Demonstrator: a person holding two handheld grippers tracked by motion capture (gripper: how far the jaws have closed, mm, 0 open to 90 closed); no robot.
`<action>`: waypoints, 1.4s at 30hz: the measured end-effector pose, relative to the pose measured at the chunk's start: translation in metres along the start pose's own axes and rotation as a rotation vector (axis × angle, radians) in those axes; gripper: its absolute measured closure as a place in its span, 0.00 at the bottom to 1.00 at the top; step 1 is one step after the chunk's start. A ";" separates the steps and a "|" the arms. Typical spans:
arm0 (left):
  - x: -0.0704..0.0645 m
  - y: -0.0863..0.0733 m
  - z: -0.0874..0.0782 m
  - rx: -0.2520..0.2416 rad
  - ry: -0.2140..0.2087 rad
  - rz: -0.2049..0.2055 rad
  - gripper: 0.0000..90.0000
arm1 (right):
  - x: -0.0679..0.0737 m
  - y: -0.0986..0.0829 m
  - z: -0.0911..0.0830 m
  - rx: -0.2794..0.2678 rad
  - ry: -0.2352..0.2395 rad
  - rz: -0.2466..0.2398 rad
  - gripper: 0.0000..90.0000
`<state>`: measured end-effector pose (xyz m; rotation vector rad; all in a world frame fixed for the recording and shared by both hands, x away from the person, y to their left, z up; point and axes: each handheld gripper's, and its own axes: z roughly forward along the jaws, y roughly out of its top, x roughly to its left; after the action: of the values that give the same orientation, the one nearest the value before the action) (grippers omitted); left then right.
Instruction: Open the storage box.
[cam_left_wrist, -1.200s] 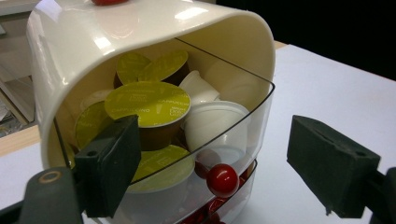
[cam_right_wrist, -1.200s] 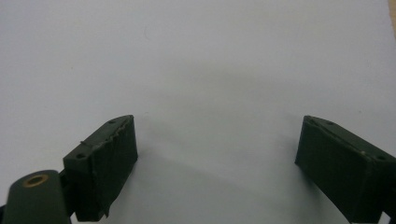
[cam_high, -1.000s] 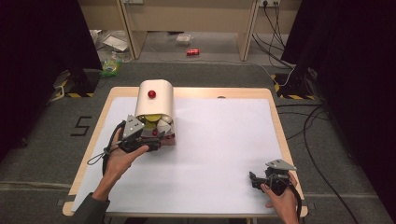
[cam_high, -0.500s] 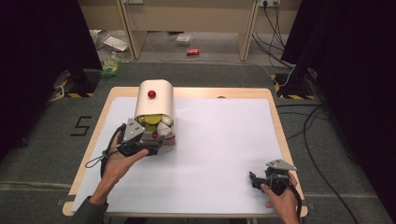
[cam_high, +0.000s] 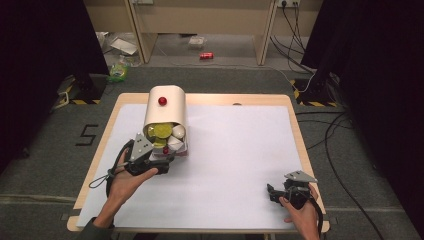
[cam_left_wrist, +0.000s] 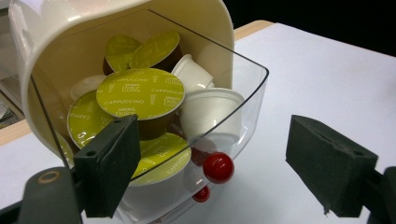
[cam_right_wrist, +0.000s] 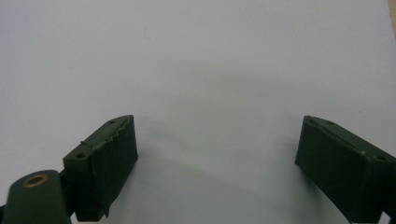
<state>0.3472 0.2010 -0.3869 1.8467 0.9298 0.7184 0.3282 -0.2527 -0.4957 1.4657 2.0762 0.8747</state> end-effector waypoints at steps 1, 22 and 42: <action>0.000 0.000 0.000 -0.002 0.000 -0.003 0.20 | 0.000 0.000 0.000 0.000 0.000 0.000 0.14; -0.014 -0.013 -0.014 -0.026 0.004 0.008 0.20 | 0.000 0.000 0.000 0.000 0.000 0.000 0.14; -0.024 -0.023 -0.025 -0.029 -0.014 -0.002 0.20 | 0.000 0.000 0.000 0.000 0.000 -0.001 0.14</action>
<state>0.3077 0.1998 -0.4000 1.8231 0.9076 0.7134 0.3282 -0.2527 -0.4957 1.4649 2.0763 0.8747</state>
